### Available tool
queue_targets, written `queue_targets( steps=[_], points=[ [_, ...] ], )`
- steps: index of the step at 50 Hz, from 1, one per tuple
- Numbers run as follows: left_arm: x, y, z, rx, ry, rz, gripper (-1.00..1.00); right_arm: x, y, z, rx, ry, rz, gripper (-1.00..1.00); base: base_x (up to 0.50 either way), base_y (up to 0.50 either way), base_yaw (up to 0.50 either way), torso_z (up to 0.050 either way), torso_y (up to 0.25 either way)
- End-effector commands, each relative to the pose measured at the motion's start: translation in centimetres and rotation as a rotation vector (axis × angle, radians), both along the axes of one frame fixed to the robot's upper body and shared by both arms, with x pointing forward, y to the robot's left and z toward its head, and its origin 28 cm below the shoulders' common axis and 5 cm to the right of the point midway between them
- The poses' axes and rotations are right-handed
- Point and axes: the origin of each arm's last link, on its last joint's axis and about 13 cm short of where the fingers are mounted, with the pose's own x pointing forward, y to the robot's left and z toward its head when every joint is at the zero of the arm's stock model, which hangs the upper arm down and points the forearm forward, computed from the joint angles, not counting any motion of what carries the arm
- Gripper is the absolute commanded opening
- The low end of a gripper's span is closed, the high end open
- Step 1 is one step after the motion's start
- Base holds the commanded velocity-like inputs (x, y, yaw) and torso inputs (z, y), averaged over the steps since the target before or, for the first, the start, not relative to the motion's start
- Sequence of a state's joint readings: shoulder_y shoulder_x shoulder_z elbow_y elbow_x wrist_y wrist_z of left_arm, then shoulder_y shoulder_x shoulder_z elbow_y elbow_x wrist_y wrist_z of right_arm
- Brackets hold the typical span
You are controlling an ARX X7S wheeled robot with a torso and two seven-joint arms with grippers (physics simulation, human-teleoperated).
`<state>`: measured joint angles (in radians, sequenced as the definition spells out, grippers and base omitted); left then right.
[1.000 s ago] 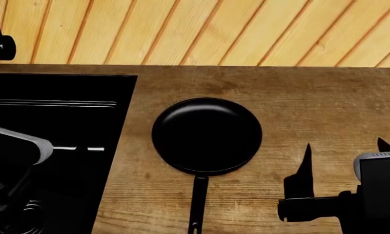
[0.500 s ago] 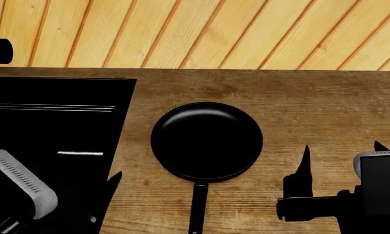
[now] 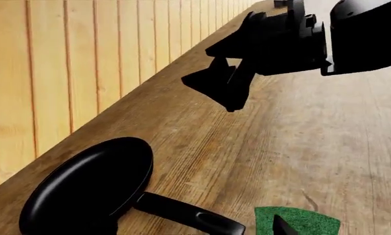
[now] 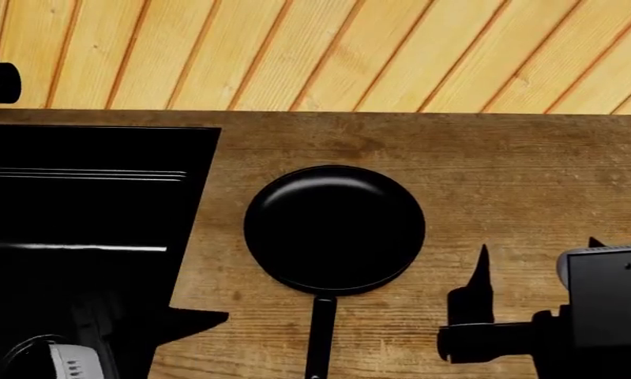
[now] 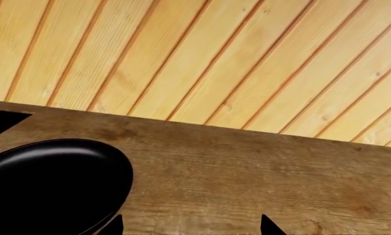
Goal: Pick the pan and sponge and place them into the sink. Then turn on the water.
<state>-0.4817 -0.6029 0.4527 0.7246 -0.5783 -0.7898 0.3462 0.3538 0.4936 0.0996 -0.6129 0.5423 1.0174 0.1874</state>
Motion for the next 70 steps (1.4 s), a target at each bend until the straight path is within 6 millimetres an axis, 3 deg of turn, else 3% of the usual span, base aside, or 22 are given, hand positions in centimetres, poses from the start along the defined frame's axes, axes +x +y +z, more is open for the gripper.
queue_targets(
  steps=[1,20,31,49,70],
  points=[
    [-0.9,-0.9,-0.3,0.055,0.019,-0.099,1.0,0.2,0.2,-0.3,0.005,0.013,0.01,1.0,0.0,0.0,0.0,0.0,0.0],
    [-1.5,-2.9,-1.6,0.124,0.12,-0.155,1.0,0.5,0.4,-0.9,0.013,0.037,0.026,1.0,0.0,0.0,0.0,0.0,0.0],
    [-1.9,-3.0,-2.3,0.138,0.179,-0.173,1.0,0.7,0.4,-1.4,0.016,0.054,0.033,1.0,0.0,0.0,0.0,0.0,0.0],
    [-0.3,-3.4,-3.9,0.181,0.224,-0.138,1.0,0.7,0.5,-1.7,0.022,0.061,0.038,1.0,0.0,0.0,0.0,0.0,0.0],
    [0.2,-3.8,-4.8,0.229,0.229,-0.159,1.0,0.9,0.6,-2.0,0.026,0.067,0.045,1.0,0.0,0.0,0.0,0.0,0.0]
  ],
)
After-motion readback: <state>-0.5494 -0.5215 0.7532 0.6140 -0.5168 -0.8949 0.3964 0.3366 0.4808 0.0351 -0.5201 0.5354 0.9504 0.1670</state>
